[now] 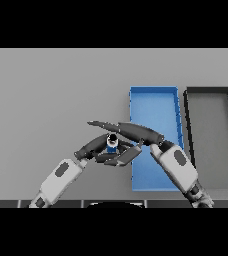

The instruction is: Pick up the blue pipe and place it into the blue bin.

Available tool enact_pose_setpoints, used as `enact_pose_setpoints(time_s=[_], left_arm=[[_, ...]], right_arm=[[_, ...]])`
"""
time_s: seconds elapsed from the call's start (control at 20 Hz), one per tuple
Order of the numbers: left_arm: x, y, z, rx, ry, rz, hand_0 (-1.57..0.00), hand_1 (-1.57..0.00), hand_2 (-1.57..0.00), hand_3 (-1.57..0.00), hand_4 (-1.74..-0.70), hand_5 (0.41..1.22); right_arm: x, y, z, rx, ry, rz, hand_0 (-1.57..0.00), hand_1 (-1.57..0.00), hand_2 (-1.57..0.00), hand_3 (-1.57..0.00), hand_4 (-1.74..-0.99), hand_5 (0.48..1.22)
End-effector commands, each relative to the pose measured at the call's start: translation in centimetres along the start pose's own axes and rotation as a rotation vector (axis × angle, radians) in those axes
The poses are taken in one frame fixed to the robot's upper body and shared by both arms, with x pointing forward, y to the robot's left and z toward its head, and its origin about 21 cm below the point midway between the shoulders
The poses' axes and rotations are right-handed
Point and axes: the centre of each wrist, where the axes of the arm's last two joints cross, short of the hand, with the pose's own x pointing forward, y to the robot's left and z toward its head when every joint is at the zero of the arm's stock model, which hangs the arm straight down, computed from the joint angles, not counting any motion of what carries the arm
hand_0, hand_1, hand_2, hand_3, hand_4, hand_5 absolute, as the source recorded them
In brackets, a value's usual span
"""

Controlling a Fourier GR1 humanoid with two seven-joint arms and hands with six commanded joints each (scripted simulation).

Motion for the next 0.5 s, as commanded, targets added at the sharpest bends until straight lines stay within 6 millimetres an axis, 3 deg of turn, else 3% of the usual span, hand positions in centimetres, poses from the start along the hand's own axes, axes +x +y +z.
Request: enact_pose_setpoints(time_s=[0.0,0.05,0.15,0.2,0.25,0.3,0.4,0.45], left_arm=[[0.1,0.1,-0.1,-0.004,-0.004,0.001,-1.57,-1.57,-1.57,-1.40,-1.72,1.221],[0.1,-0.2,-0.4,-0.009,-0.032,-0.030,-1.50,-1.39,-1.37,-1.15,-1.63,1.221],[0.4,0.2,-0.4,-0.003,0.069,-0.165,-0.99,-0.90,-0.87,-0.74,-1.59,1.221],[0.3,-0.2,-0.5,0.004,0.063,-0.167,-0.88,-0.83,-0.80,-0.67,-1.61,1.221],[0.3,-0.4,-0.3,0.006,0.052,-0.164,-0.89,-0.87,-0.85,-0.66,-1.64,1.221],[0.1,-0.6,-0.3,0.021,0.032,-0.136,-1.03,-1.01,-0.99,-0.62,-1.66,1.192],[0.2,-0.8,-0.3,0.028,0.008,-0.065,-1.22,-1.21,-1.20,-0.52,-1.69,1.203],[-0.1,-0.9,-0.4,0.028,-0.001,-0.038,-1.29,-1.28,-1.27,-0.53,-1.70,1.206]], right_arm=[[-0.1,0.3,-0.6,0.023,0.003,-0.001,-0.05,-0.08,-0.11,-0.04,-1.268,0.519],[0.2,0.6,-1.3,0.042,0.003,0.005,-0.14,-0.17,-0.19,-0.11,-1.308,0.523],[0.4,0.5,-1.6,0.068,0.008,0.006,-0.48,-0.50,-0.50,-0.37,-1.390,0.538],[0.4,0.4,-2.2,0.088,0.003,0.010,-0.70,-0.71,-0.71,-0.56,-1.453,0.551],[0.4,0.6,-2.3,0.097,-0.021,-0.008,-0.87,-0.89,-0.89,-0.70,-1.503,0.573],[0.4,0.7,-2.3,0.111,-0.029,-0.040,-1.01,-1.02,-1.02,-0.83,-1.541,0.604],[0.4,0.9,-2.2,0.086,-0.058,-0.080,-1.21,-1.22,-1.22,-1.10,-1.492,0.706],[0.2,1.1,-2.1,0.073,-0.080,-0.082,-1.28,-1.29,-1.29,-1.19,-1.475,0.809]])
